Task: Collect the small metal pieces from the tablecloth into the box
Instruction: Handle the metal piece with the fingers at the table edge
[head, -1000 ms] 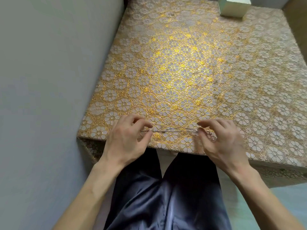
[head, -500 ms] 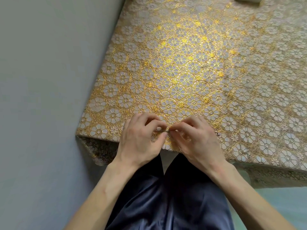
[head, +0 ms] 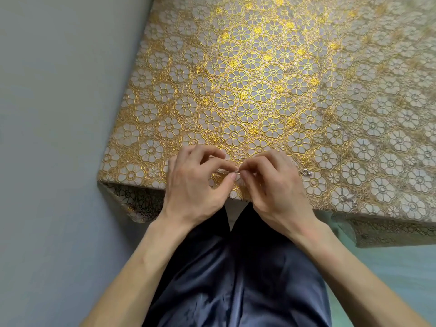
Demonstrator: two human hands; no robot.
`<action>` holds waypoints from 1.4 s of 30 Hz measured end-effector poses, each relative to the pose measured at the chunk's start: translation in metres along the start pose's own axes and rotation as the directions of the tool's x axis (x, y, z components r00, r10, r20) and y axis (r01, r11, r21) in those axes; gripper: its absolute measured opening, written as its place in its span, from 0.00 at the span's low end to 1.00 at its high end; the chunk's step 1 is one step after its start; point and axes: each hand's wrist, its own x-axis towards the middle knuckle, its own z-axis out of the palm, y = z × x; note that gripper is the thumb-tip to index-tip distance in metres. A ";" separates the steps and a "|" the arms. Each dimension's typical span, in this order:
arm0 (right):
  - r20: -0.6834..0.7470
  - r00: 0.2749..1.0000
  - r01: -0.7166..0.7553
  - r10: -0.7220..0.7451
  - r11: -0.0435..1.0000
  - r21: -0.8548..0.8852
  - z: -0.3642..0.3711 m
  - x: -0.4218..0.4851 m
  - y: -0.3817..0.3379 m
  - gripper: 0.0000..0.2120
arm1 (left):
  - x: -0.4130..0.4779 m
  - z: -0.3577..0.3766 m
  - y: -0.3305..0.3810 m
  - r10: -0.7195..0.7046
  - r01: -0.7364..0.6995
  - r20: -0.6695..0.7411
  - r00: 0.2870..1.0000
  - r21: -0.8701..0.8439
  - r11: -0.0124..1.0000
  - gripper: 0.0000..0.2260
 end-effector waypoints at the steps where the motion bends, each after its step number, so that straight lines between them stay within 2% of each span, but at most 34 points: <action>1: -0.007 1.000 -0.003 0.003 1.000 0.012 0.000 -0.002 0.000 0.07 | -0.001 0.000 0.000 -0.001 0.001 -0.008 1.000 -0.010 1.000 0.05; 12: -0.126 0.991 -0.018 0.034 0.991 0.129 0.003 -0.012 -0.002 0.06 | -0.004 -0.001 -0.001 -0.003 0.002 -0.008 1.000 -0.070 0.998 0.04; 21: -0.117 0.993 0.008 0.000 0.997 0.073 0.003 -0.012 -0.003 0.06 | -0.004 0.001 -0.001 0.010 -0.010 -0.012 1.000 -0.056 0.998 0.05; 33: -0.049 0.997 0.063 -0.067 0.994 -0.086 0.000 -0.008 -0.005 0.08 | -0.005 0.000 0.000 0.014 -0.014 -0.008 1.000 -0.037 0.999 0.04; 42: -0.055 0.998 0.029 -0.029 1.000 -0.002 0.000 -0.008 -0.005 0.08 | -0.004 -0.001 0.001 0.005 -0.006 -0.026 1.000 -0.046 0.999 0.04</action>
